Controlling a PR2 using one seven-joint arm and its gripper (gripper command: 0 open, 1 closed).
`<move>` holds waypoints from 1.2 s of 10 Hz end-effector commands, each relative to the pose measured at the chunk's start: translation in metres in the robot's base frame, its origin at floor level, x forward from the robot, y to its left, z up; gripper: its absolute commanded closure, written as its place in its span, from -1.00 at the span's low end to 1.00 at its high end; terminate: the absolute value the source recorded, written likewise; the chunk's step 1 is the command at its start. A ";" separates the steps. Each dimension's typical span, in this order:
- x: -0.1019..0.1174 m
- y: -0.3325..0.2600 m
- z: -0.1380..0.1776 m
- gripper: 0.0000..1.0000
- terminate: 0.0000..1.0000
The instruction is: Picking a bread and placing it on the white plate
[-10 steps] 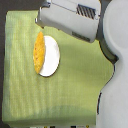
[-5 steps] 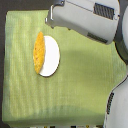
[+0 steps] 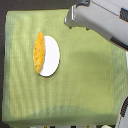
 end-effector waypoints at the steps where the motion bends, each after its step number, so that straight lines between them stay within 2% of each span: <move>1: 0.003 -0.098 0.010 -1.00 -1.00; 12: -0.013 -0.194 0.013 -1.00 -1.00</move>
